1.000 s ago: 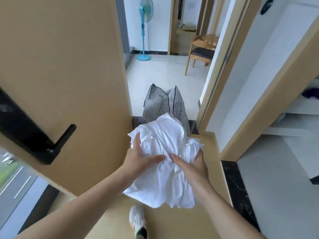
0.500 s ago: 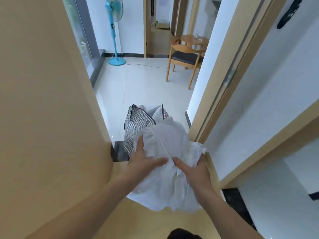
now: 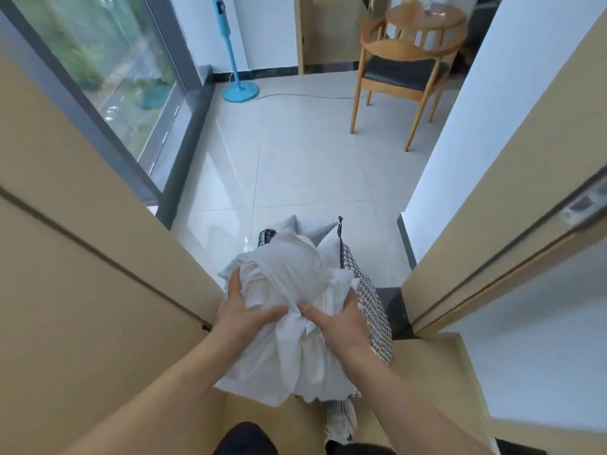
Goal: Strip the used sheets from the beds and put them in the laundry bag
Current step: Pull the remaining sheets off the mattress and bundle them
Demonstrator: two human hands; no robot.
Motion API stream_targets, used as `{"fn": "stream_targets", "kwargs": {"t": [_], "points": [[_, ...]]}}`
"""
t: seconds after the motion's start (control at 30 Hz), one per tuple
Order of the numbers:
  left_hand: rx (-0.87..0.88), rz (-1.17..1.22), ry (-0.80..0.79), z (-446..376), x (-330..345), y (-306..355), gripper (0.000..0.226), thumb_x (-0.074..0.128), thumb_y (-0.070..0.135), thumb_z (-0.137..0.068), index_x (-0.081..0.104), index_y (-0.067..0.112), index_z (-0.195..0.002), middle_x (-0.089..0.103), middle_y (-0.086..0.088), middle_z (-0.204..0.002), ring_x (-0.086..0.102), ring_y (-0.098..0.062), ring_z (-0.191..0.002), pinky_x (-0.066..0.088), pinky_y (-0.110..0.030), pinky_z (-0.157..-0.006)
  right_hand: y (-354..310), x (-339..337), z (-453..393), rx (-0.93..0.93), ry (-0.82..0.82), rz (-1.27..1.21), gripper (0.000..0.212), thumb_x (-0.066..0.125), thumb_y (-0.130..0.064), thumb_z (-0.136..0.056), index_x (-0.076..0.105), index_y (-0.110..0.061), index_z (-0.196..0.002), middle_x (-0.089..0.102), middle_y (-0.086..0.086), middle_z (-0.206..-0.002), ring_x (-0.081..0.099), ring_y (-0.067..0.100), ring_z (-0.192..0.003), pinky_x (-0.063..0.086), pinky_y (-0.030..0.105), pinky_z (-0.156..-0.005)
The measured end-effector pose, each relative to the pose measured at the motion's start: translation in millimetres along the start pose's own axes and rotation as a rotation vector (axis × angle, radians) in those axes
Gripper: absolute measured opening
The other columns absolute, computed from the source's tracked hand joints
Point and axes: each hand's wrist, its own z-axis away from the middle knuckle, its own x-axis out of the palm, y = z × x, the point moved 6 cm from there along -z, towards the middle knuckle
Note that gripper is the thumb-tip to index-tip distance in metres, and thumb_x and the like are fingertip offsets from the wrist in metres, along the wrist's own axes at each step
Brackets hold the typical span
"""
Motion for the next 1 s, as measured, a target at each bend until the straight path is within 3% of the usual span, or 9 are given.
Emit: {"fn": "stream_targets", "kwargs": {"t": [0.17,0.33,0.53,0.6,0.67,0.73,0.8,0.9,1.0], "points": [[-0.034,-0.01,0.011,-105,-11,39,0.134,0.096,0.054,-0.047,0.011,0.063,-0.151,0.051,0.007,-0.144,0.059,-0.024,-0.123,0.052,-0.054,-0.103,-37,39,-106,0.035,-0.038,-0.016,0.121,0.078,-0.087,-0.042,0.036,-0.046,-0.148,0.056,0.0,-0.137,0.059,0.028,-0.123,0.051,0.051,-0.105],[0.02,-0.17,-0.046,-253,1,67,0.133,0.093,0.062,-0.042,0.011,0.067,-0.146,0.051,-0.006,-0.143,0.065,-0.025,-0.114,0.052,-0.057,-0.101,-41,67,-222,0.103,0.065,-0.108,0.126,0.077,-0.093,-0.036,0.042,-0.041,-0.146,0.059,0.001,-0.136,0.061,0.028,-0.125,0.052,0.051,-0.105],[0.145,-0.202,-0.143,-417,53,84,0.129,0.093,0.06,-0.048,0.011,0.063,-0.148,0.049,-0.001,-0.148,0.057,-0.026,-0.129,0.049,-0.055,-0.106,-50,61,-365,0.076,0.227,-0.177,0.102,0.089,-0.067,-0.056,0.046,-0.035,-0.143,0.065,-0.01,-0.13,0.063,0.018,-0.121,0.053,0.047,-0.106],[0.182,-0.167,-0.177,-462,85,86,0.13,0.094,0.061,-0.048,0.011,0.063,-0.148,0.044,-0.002,-0.149,0.062,-0.028,-0.123,0.052,-0.053,-0.102,-39,50,-405,0.058,0.293,-0.216,0.091,0.091,-0.056,-0.064,0.047,-0.034,-0.14,0.066,-0.014,-0.125,0.065,0.006,-0.117,0.053,0.037,-0.104],[0.249,-0.186,-0.222,-494,120,80,0.128,0.095,0.053,-0.056,0.012,0.055,-0.154,0.039,-0.006,-0.151,0.056,-0.02,-0.125,0.047,-0.042,-0.105,-14,42,-433,0.082,0.358,-0.241,0.076,0.092,-0.042,-0.073,0.043,-0.035,-0.131,0.064,-0.023,-0.117,0.062,-0.015,-0.103,0.051,0.021,-0.097],[0.296,-0.251,-0.26,-515,153,59,0.123,0.093,0.04,-0.067,0.014,0.043,-0.16,0.039,-0.008,-0.148,0.04,-0.009,-0.123,0.036,-0.028,-0.102,24,39,-450,0.136,0.422,-0.257,0.083,0.094,-0.041,-0.071,0.043,-0.034,-0.136,0.066,-0.018,-0.124,0.064,-0.009,-0.109,0.051,0.026,-0.103],[0.253,-0.265,-0.323,-519,179,17,0.12,0.093,0.037,-0.069,0.016,0.038,-0.161,0.039,-0.008,-0.151,0.038,-0.007,-0.122,0.034,-0.026,-0.099,69,41,-446,0.228,0.458,-0.227,0.102,0.095,-0.051,-0.063,0.042,-0.028,-0.147,0.062,-0.008,-0.138,0.062,0.009,-0.125,0.048,0.037,-0.112],[0.024,-0.287,-0.433,-499,188,-72,0.121,0.093,0.038,-0.071,0.013,0.035,-0.162,0.034,-0.007,-0.161,0.041,-0.016,-0.138,0.034,-0.029,-0.103,134,57,-413,0.38,0.398,-0.154,0.089,0.094,-0.039,-0.072,0.042,-0.028,-0.143,0.06,-0.007,-0.135,0.059,0.014,-0.125,0.046,0.028,-0.107],[-0.225,-0.355,-0.51,-468,172,-144,0.12,0.09,0.039,-0.075,0.008,0.034,-0.163,0.032,-0.007,-0.164,0.038,-0.029,-0.146,0.036,-0.036,-0.108,190,88,-370,0.592,0.254,-0.09,0.094,0.092,-0.045,-0.071,0.04,-0.028,-0.148,0.059,-0.004,-0.138,0.059,0.022,-0.127,0.046,0.037,-0.109]]}}
